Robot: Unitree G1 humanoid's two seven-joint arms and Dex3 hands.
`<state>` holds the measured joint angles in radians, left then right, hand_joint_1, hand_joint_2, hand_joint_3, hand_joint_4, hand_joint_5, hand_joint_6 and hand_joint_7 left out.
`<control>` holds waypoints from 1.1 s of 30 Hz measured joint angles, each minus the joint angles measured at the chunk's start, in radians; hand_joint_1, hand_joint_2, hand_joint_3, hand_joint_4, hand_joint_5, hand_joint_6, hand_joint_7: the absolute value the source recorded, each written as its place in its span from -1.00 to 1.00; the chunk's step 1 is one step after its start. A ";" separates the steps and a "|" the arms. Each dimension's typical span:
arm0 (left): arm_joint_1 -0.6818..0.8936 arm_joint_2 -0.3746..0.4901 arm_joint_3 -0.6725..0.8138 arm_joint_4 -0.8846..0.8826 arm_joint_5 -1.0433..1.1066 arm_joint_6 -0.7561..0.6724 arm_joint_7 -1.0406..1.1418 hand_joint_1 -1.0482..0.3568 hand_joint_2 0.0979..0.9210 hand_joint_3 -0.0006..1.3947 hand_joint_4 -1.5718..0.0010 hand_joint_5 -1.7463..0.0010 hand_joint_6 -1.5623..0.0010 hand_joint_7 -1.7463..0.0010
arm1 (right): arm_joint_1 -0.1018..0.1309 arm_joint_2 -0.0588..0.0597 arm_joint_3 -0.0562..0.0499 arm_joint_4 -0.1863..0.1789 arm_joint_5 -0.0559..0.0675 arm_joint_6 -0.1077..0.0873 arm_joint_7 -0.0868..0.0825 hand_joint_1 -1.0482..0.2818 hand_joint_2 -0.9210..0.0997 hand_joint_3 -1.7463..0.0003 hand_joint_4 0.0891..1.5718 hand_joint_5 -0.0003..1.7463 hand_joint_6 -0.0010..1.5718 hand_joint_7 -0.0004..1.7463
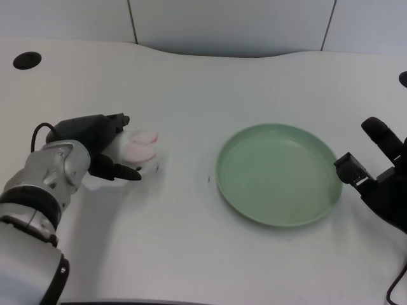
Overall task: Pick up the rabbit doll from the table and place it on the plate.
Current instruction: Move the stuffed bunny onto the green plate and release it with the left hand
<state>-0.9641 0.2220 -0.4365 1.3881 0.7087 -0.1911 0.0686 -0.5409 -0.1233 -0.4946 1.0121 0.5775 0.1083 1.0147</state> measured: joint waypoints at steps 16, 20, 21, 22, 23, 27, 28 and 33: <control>-0.251 -0.111 -0.053 -0.009 0.035 -0.119 0.149 -0.03 1.00 -0.91 0.03 -0.92 0.09 -0.66 | 0.005 0.013 -0.001 -0.019 0.011 0.003 0.002 -0.46 -1.00 0.61 -0.32 1.00 -0.13 0.69; -0.250 -0.106 -0.053 -0.009 0.035 -0.124 0.149 -0.03 1.00 -0.94 0.00 -0.99 0.16 -0.87 | 0.005 0.015 0.002 -0.020 0.011 0.004 0.001 -0.47 -1.00 0.61 -0.31 1.00 -0.13 0.68; -0.250 -0.106 -0.053 -0.009 0.035 -0.126 0.149 -0.02 1.00 -0.94 0.00 -1.00 0.16 -0.88 | 0.005 0.015 0.002 -0.021 0.011 0.004 0.001 -0.47 -1.00 0.61 -0.31 1.00 -0.13 0.68; -0.250 -0.107 -0.054 -0.009 0.035 -0.131 0.150 -0.02 1.00 -0.94 -0.01 -1.00 0.18 -0.92 | 0.005 0.015 0.002 -0.022 0.011 0.004 0.001 -0.47 -1.00 0.61 -0.31 1.00 -0.13 0.69; -0.250 -0.107 -0.054 -0.009 0.035 -0.136 0.150 -0.02 1.00 -0.94 -0.02 -1.00 0.19 -0.95 | 0.005 0.015 0.003 -0.022 0.011 0.004 0.001 -0.47 -1.00 0.61 -0.32 1.00 -0.13 0.69; -0.250 -0.117 -0.055 -0.009 0.035 -0.142 0.152 -0.03 1.00 -0.94 -0.01 -0.98 0.16 -0.83 | 0.005 0.016 0.003 -0.025 0.011 0.003 0.001 -0.47 -1.00 0.61 -0.31 1.00 -0.13 0.69; -0.250 -0.123 -0.056 -0.009 0.035 -0.142 0.153 -0.04 1.00 -0.94 -0.03 -0.92 0.11 -0.71 | 0.005 0.016 0.003 -0.025 0.011 0.002 0.001 -0.47 -1.00 0.61 -0.31 1.00 -0.12 0.69; -0.251 -0.176 -0.070 -0.009 0.037 -0.164 0.156 -0.08 1.00 -0.90 -0.03 -0.92 0.07 -0.66 | 0.005 0.032 0.005 -0.028 0.011 0.002 0.000 -0.47 -1.00 0.62 -0.30 1.00 -0.12 0.68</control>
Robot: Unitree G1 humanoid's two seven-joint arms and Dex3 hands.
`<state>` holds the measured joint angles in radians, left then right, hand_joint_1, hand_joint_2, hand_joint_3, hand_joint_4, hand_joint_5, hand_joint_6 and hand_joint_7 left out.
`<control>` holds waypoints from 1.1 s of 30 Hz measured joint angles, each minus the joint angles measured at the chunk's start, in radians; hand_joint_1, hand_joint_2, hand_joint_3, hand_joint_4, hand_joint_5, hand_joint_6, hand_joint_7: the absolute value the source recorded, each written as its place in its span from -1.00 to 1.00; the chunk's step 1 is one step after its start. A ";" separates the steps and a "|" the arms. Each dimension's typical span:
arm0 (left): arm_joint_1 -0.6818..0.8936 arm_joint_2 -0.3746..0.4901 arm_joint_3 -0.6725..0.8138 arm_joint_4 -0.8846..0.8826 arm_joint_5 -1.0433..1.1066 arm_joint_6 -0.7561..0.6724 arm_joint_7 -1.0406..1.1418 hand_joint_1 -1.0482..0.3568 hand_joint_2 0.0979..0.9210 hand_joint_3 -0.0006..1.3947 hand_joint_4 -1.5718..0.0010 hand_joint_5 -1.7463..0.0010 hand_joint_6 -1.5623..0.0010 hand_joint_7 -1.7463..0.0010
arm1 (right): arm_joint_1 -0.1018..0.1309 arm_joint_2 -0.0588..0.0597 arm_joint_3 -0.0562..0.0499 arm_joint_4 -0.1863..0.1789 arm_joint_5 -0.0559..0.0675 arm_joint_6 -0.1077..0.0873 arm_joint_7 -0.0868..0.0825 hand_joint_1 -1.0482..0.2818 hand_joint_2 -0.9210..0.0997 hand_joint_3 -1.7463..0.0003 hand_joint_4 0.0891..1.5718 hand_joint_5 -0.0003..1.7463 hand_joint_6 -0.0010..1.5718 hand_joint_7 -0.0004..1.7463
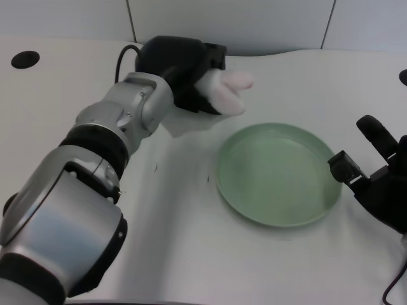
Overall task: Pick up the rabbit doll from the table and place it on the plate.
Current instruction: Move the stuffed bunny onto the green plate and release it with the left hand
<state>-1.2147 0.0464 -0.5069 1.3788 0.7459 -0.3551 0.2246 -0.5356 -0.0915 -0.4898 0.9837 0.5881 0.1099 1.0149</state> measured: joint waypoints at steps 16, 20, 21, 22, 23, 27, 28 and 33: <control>0.004 -0.160 -0.082 0.000 0.038 -0.029 0.006 -0.13 1.00 -0.93 -0.10 -0.98 0.04 -0.78 | 0.006 0.031 0.015 -0.015 0.000 -0.015 -0.001 -0.47 -1.00 0.57 -0.30 1.00 -0.08 0.61; 0.026 -0.185 -0.098 0.000 0.044 -0.028 0.006 -0.14 1.00 -0.92 -0.08 -1.00 0.05 -0.79 | 0.012 0.037 0.023 -0.017 0.000 -0.029 0.000 -0.47 -1.00 0.56 -0.30 1.00 -0.07 0.60; 0.037 -0.193 -0.101 0.001 0.044 -0.028 0.006 -0.15 1.00 -0.92 -0.09 -1.00 0.05 -0.81 | 0.013 0.038 0.025 -0.017 0.000 -0.030 0.000 -0.46 -1.00 0.56 -0.30 1.00 -0.07 0.60; 0.045 -0.199 -0.105 0.002 0.044 -0.029 0.006 -0.16 1.00 -0.91 -0.11 -1.00 0.05 -0.84 | 0.014 0.041 0.027 -0.018 0.000 -0.030 0.000 -0.45 -1.00 0.56 -0.30 1.00 -0.07 0.61; 0.051 -0.205 -0.108 0.002 0.044 -0.030 0.006 -0.17 1.00 -0.89 -0.12 -1.00 0.05 -0.87 | 0.016 0.044 0.029 -0.023 0.000 -0.030 -0.001 -0.45 -1.00 0.56 -0.30 1.00 -0.07 0.61; 0.062 -0.223 -0.123 0.002 0.047 -0.028 0.006 -0.18 1.00 -0.83 -0.08 -1.00 0.11 -0.91 | 0.019 0.059 0.032 -0.046 0.000 -0.026 -0.011 -0.45 -1.00 0.57 -0.29 1.00 -0.09 0.68; 0.062 -0.226 -0.127 0.002 0.047 -0.028 0.005 -0.17 1.00 -0.84 -0.08 -1.00 0.12 -0.92 | 0.020 0.060 0.032 -0.050 0.000 -0.022 -0.014 -0.45 -1.00 0.58 -0.29 1.00 -0.10 0.69; 0.071 -0.239 -0.155 0.002 0.067 -0.029 0.007 -0.31 1.00 -0.78 0.17 -0.83 0.16 -0.53 | 0.027 0.062 0.032 -0.079 0.007 -0.004 -0.021 -0.44 -1.00 0.59 -0.29 1.00 -0.12 0.70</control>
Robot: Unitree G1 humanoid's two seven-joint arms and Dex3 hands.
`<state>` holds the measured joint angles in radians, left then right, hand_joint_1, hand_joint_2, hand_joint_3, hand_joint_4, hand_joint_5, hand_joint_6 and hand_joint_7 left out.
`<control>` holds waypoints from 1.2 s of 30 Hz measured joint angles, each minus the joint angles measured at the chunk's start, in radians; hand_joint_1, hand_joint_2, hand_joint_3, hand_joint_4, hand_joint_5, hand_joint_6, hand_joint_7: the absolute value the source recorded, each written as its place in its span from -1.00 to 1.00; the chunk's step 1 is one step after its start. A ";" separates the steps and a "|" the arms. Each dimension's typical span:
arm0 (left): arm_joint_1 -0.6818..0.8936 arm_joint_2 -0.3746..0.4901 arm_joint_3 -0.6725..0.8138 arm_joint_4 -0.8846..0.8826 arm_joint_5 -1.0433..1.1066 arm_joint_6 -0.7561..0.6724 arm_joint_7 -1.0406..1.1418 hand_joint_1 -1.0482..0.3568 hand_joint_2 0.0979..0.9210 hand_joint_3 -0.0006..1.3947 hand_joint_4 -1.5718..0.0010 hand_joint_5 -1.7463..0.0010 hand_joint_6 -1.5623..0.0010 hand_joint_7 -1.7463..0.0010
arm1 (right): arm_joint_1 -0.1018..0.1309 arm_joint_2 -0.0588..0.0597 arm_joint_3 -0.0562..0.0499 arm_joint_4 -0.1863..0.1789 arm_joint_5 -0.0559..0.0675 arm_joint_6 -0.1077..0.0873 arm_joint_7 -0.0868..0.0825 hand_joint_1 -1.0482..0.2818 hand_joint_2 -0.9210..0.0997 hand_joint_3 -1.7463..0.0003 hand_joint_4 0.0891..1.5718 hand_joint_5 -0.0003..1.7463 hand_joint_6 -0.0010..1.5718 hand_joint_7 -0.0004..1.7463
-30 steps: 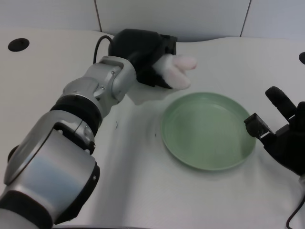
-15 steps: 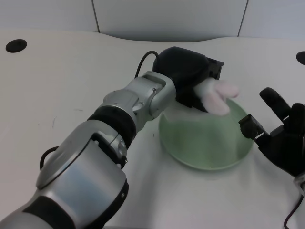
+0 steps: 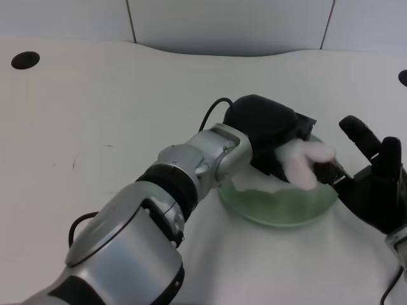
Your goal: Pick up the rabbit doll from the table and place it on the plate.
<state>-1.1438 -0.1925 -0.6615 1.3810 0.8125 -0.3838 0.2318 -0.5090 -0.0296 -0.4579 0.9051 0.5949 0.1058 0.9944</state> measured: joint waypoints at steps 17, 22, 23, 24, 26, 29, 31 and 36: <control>0.002 0.025 -0.073 0.006 0.061 0.025 -0.038 -0.90 1.00 0.14 1.00 1.00 1.00 1.00 | 0.005 0.002 0.001 -0.010 0.013 0.007 -0.012 -0.44 -1.00 0.55 -0.28 1.00 -0.14 0.69; 0.002 0.033 -0.032 0.006 0.023 0.003 -0.039 -0.99 1.00 0.20 1.00 1.00 1.00 1.00 | 0.005 0.002 0.001 -0.010 0.015 0.006 -0.012 -0.44 -1.00 0.55 -0.27 1.00 -0.12 0.69; 0.002 0.033 -0.010 0.006 -0.002 -0.003 -0.056 -1.00 1.00 0.20 1.00 1.00 1.00 1.00 | 0.005 0.002 0.001 -0.010 0.015 0.006 -0.012 -0.44 -1.00 0.55 -0.27 1.00 -0.12 0.70; 0.002 0.034 0.013 0.006 -0.022 -0.006 -0.074 -1.00 1.00 0.21 1.00 1.00 1.00 1.00 | 0.005 0.002 0.001 -0.010 0.015 0.006 -0.012 -0.44 -1.00 0.55 -0.27 1.00 -0.12 0.70; 0.003 0.034 0.096 0.006 -0.109 -0.017 -0.150 -1.00 1.00 0.19 1.00 1.00 1.00 1.00 | 0.005 0.002 0.002 -0.009 0.015 0.005 -0.011 -0.43 -1.00 0.54 -0.28 1.00 -0.13 0.68; 0.000 0.040 0.277 -0.001 -0.298 -0.022 -0.333 -1.00 1.00 0.10 1.00 1.00 1.00 1.00 | 0.005 0.002 0.002 -0.009 0.015 0.001 -0.010 -0.44 -1.00 0.55 -0.29 1.00 -0.10 0.64; -0.005 0.049 0.372 -0.006 -0.398 -0.023 -0.445 -1.00 1.00 0.08 1.00 1.00 1.00 1.00 | 0.005 0.002 0.002 -0.009 0.015 0.000 -0.010 -0.44 -1.00 0.55 -0.29 1.00 -0.09 0.63; -0.010 0.097 0.543 -0.024 -0.560 -0.038 -0.601 -1.00 1.00 0.04 0.91 0.95 1.00 1.00 | 0.005 0.001 0.002 -0.006 0.015 -0.005 -0.010 -0.45 -1.00 0.56 -0.30 1.00 -0.07 0.56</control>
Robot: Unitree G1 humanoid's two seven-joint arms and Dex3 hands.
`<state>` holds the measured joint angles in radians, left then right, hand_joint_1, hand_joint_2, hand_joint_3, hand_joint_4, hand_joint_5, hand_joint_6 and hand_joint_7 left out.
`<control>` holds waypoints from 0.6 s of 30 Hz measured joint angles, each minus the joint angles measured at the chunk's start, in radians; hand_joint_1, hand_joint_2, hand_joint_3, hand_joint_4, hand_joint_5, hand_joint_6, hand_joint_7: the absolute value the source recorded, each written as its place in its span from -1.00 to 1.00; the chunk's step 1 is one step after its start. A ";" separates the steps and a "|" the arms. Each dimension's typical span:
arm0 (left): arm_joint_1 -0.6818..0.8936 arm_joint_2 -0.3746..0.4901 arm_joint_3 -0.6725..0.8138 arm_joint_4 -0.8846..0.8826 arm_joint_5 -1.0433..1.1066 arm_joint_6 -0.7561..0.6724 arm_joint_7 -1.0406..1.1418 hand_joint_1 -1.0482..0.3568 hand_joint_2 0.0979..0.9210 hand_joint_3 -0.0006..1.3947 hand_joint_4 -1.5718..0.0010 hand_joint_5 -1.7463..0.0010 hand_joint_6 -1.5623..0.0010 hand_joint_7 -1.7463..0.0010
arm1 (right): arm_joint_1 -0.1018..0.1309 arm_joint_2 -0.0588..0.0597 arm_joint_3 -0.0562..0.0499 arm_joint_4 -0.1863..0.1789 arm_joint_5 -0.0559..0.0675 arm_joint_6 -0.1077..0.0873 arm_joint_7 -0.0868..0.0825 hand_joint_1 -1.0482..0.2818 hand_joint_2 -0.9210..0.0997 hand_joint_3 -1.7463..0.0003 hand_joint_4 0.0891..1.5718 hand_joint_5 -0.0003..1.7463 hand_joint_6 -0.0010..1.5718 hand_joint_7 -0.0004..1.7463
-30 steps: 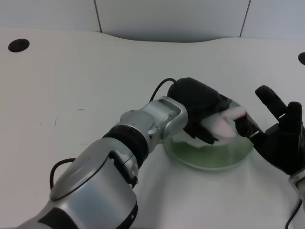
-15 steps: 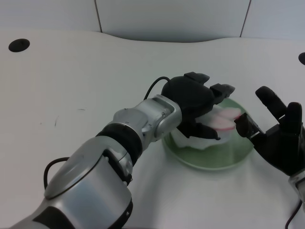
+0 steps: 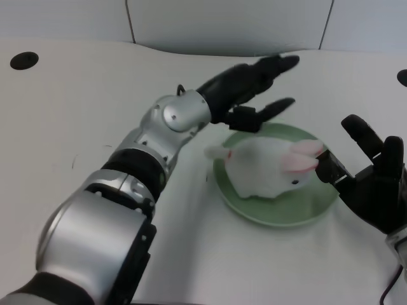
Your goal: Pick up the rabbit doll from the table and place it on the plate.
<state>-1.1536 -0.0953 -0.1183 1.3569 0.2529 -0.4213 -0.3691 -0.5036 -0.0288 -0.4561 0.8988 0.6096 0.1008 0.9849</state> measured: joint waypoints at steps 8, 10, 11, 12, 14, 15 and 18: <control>0.016 0.100 0.143 -0.021 -0.137 -0.019 -0.145 -1.00 1.00 -0.06 0.80 0.88 0.99 0.99 | 0.000 -0.007 0.002 0.009 -0.002 -0.001 0.001 -0.46 -1.00 0.56 -0.30 1.00 -0.07 0.57; 0.040 0.114 0.204 -0.028 -0.206 -0.009 -0.223 -1.00 1.00 -0.10 0.78 0.87 0.97 0.98 | -0.001 -0.007 0.003 0.011 -0.003 -0.001 0.000 -0.45 -1.00 0.57 -0.29 1.00 -0.06 0.58; 0.061 0.122 0.247 -0.032 -0.258 0.006 -0.278 -1.00 1.00 -0.11 0.77 0.86 0.94 0.97 | -0.002 -0.007 0.004 0.014 -0.003 -0.001 0.000 -0.46 -1.00 0.57 -0.31 1.00 -0.09 0.61; 0.086 0.132 0.286 -0.034 -0.300 0.023 -0.326 -1.00 1.00 -0.12 0.77 0.86 0.93 0.97 | -0.003 -0.008 0.004 0.019 -0.003 -0.001 0.001 -0.46 -1.00 0.57 -0.31 1.00 -0.09 0.62; 0.134 0.148 0.348 -0.037 -0.371 0.055 -0.395 -1.00 1.00 -0.07 0.76 0.85 0.92 0.97 | -0.004 -0.016 0.003 0.032 -0.003 -0.001 0.003 -0.46 -1.00 0.58 -0.31 1.00 -0.10 0.63; 0.157 0.154 0.379 -0.041 -0.407 0.067 -0.426 -1.00 1.00 -0.06 0.76 0.84 0.92 0.97 | -0.005 -0.018 0.003 0.038 -0.003 -0.001 0.004 -0.46 -1.00 0.58 -0.30 1.00 -0.10 0.62; 0.217 0.174 0.441 -0.051 -0.474 0.098 -0.486 -1.00 1.00 -0.04 0.74 0.82 0.90 0.97 | -0.007 -0.026 0.001 0.048 -0.003 -0.002 0.009 -0.46 -1.00 0.58 -0.30 1.00 -0.10 0.61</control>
<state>-0.9365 0.0790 0.3228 1.3063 -0.2209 -0.3229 -0.8552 -0.5105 -0.0551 -0.4548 0.9468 0.6064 0.0993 0.9941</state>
